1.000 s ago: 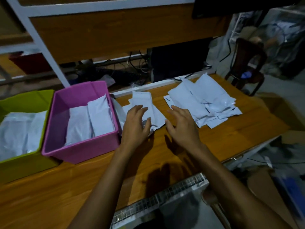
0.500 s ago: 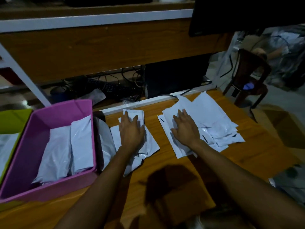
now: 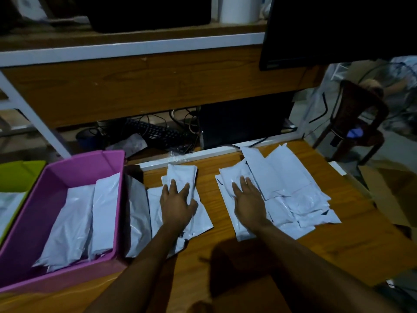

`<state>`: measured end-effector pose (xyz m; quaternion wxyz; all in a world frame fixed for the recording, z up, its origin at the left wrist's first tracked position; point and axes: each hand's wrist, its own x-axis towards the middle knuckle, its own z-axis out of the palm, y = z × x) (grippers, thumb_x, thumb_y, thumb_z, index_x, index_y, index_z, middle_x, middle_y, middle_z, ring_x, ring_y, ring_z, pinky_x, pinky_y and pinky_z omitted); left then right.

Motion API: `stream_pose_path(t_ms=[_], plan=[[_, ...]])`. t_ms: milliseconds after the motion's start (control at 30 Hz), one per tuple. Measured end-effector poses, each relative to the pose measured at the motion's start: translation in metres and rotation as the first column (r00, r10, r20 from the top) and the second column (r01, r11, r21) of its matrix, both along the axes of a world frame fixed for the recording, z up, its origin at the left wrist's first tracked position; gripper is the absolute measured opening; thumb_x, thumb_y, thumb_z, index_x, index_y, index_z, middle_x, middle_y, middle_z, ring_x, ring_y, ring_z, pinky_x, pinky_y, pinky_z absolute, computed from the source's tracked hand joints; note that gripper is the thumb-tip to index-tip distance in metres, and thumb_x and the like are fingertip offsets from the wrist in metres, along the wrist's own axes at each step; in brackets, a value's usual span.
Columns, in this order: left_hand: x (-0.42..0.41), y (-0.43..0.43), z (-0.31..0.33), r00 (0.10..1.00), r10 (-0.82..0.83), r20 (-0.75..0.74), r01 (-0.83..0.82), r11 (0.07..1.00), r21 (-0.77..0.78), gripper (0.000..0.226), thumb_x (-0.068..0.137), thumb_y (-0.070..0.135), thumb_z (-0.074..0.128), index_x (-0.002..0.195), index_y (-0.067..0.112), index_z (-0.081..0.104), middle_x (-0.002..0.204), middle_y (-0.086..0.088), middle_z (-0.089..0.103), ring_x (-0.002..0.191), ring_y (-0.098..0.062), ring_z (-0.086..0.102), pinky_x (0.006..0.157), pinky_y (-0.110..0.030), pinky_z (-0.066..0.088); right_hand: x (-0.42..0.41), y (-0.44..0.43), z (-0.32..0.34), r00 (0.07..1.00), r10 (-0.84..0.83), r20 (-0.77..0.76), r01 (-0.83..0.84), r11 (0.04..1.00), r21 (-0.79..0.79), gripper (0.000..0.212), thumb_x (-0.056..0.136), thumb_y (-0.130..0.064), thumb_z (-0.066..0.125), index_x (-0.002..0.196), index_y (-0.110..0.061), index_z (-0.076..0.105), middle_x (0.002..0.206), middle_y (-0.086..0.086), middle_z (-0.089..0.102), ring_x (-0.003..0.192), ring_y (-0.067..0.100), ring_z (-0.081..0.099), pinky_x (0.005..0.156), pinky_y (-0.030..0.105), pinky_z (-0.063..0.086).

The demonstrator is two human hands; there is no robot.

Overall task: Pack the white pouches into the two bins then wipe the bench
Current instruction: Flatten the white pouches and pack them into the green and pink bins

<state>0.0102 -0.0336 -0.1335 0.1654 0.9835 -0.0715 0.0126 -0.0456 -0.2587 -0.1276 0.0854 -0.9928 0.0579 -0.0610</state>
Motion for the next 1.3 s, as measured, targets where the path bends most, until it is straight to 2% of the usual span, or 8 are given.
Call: stream_pose_path(t_ms=[300, 533, 600, 767, 900, 1000, 1133, 1300], plan=[[-0.001, -0.002, 0.038, 0.998, -0.045, 0.047, 0.055, 0.965, -0.255, 0.039, 0.080, 0.011, 0.062, 0.119, 0.016, 0.065, 0.148, -0.021, 0.037, 0.131, -0.041, 0.036, 0.105, -0.048, 0.036, -0.002, 0.013, 0.041, 0.988, -0.123, 0.091, 0.107, 0.981, 0.162, 0.058, 0.094, -0.009, 0.057, 0.147, -0.011, 0.035, 0.158, 0.009, 0.026, 0.147, 0.025, 0.017, 0.117, 0.037, 0.023], [-0.002, 0.015, 0.044, 0.986, 0.002, 0.167, 0.063, 0.922, -0.383, 0.016, 0.092, 0.016, 0.055, 0.093, 0.008, 0.069, 0.081, -0.007, 0.063, 0.071, -0.026, 0.060, 0.061, -0.030, 0.048, -0.036, 0.048, 0.073, 0.963, -0.159, 0.215, 0.103, 0.963, 0.249, 0.054, 0.097, -0.008, 0.053, 0.147, -0.014, 0.035, 0.158, 0.006, 0.024, 0.148, 0.021, 0.016, 0.116, 0.033, 0.024], [-0.019, 0.019, 0.061, 0.982, 0.042, 0.183, 0.052, 0.877, -0.479, 0.012, 0.090, 0.009, 0.058, 0.094, 0.003, 0.067, 0.085, -0.005, 0.064, 0.074, -0.023, 0.062, 0.057, -0.013, 0.041, -0.047, 0.057, 0.082, 0.950, -0.158, 0.271, 0.081, 0.958, 0.275, 0.051, 0.096, -0.010, 0.055, 0.145, -0.011, 0.040, 0.156, 0.009, 0.030, 0.146, 0.025, 0.022, 0.115, 0.040, 0.032], [-0.069, 0.022, 0.113, 0.968, 0.207, 0.142, -0.049, 0.711, -0.701, 0.026, 0.084, -0.005, 0.048, 0.097, 0.005, 0.069, 0.093, 0.002, 0.066, 0.084, -0.016, 0.060, 0.069, -0.030, 0.049, -0.073, 0.077, 0.104, 0.931, -0.131, 0.341, 0.039, 0.964, 0.262, 0.046, 0.099, -0.013, 0.048, 0.144, -0.009, 0.042, 0.154, 0.011, 0.033, 0.145, 0.028, 0.024, 0.114, 0.043, 0.033], [-0.088, 0.045, 0.153, 0.946, 0.309, 0.093, -0.120, 0.603, -0.789, 0.033, 0.087, -0.002, 0.049, 0.109, 0.013, 0.069, 0.102, 0.001, 0.068, 0.091, -0.014, 0.062, 0.070, -0.025, 0.046, -0.084, 0.095, 0.115, 0.909, -0.089, 0.407, -0.032, 0.959, 0.282, 0.044, 0.099, -0.015, 0.047, 0.143, -0.010, 0.044, 0.154, 0.010, 0.034, 0.145, 0.028, 0.025, 0.112, 0.042, 0.034], [-0.103, 0.083, 0.178, 0.921, 0.371, 0.120, -0.139, 0.599, -0.788, 0.046, 0.085, -0.008, 0.046, 0.122, 0.015, 0.061, 0.112, -0.003, 0.065, 0.097, -0.019, 0.060, 0.078, -0.027, 0.047, -0.090, 0.124, 0.124, 0.891, -0.035, 0.453, -0.114, 0.948, 0.297, 0.044, 0.098, -0.011, 0.050, 0.142, -0.008, 0.045, 0.153, 0.011, 0.035, 0.144, 0.030, 0.026, 0.108, 0.044, 0.039], [-0.101, 0.159, 0.201, 0.870, 0.475, 0.129, -0.229, 0.621, -0.749, 0.052, 0.077, -0.009, 0.043, 0.121, 0.016, 0.057, 0.096, -0.014, 0.064, 0.077, -0.029, 0.058, 0.057, -0.030, 0.038, -0.085, 0.184, 0.141, 0.873, 0.070, 0.483, -0.248, 0.916, 0.315, 0.045, 0.098, -0.009, 0.048, 0.143, -0.008, 0.043, 0.155, 0.010, 0.031, 0.146, 0.027, 0.022, 0.112, 0.042, 0.034], [-0.078, 0.249, 0.195, 0.862, 0.506, 0.035, -0.359, 0.657, -0.663, 0.041, 0.077, -0.005, 0.052, 0.117, 0.005, 0.051, 0.105, -0.025, 0.063, 0.098, -0.042, 0.060, 0.073, -0.037, 0.041, -0.061, 0.260, 0.158, 0.879, 0.152, 0.452, -0.336, 0.870, 0.362, 0.045, 0.101, -0.012, 0.043, 0.146, -0.010, 0.038, 0.157, 0.006, 0.027, 0.147, 0.023, 0.018, 0.117, 0.038, 0.027]])
